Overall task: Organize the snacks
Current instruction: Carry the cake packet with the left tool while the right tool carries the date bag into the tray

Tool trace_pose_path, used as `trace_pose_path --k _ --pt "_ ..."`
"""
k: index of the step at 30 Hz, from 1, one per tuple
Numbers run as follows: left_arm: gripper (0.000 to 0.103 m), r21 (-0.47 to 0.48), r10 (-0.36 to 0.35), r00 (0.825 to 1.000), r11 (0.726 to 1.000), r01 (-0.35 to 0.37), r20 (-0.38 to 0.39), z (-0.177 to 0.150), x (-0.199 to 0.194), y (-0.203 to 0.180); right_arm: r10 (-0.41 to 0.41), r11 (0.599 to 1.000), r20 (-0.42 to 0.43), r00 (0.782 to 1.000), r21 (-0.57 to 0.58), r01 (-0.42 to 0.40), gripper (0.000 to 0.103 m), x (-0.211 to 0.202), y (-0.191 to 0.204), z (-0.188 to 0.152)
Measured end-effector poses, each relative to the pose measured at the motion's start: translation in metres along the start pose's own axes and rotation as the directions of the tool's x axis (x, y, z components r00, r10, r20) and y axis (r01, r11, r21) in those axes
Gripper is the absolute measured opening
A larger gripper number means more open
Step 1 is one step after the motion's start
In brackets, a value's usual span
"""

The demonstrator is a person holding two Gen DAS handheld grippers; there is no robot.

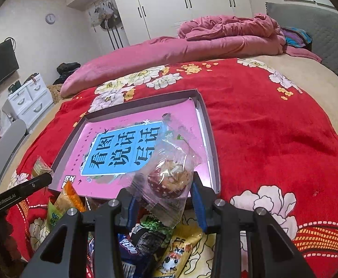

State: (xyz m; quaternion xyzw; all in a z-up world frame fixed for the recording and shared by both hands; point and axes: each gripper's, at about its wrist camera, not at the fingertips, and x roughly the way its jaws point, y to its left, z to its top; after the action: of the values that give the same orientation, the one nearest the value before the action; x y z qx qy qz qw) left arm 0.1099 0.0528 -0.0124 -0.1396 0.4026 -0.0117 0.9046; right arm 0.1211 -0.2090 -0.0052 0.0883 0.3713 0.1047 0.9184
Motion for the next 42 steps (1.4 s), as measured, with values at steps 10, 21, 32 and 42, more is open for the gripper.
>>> trace_pose_path --k 10,21,32,42 --pt "0.039 0.006 -0.001 1.000 1.000 0.001 0.004 0.005 0.010 -0.005 -0.007 1.000 0.003 1.000 0.010 0.007 0.040 0.007 -0.004 0.005" --pt "0.039 -0.004 0.005 1.000 1.000 -0.005 -0.017 0.009 0.025 -0.004 -0.005 1.000 -0.014 1.000 0.006 0.005 0.040 0.018 -0.002 0.008" --pt "0.040 0.015 0.002 0.999 1.000 -0.001 -0.040 0.012 0.038 -0.010 0.000 1.000 -0.045 0.999 -0.008 0.000 0.040 0.030 0.002 0.008" --pt "0.040 0.017 -0.001 0.998 1.000 0.002 -0.060 0.012 0.045 -0.011 -0.025 0.999 -0.088 0.996 -0.027 0.023 0.040 0.041 0.004 0.005"
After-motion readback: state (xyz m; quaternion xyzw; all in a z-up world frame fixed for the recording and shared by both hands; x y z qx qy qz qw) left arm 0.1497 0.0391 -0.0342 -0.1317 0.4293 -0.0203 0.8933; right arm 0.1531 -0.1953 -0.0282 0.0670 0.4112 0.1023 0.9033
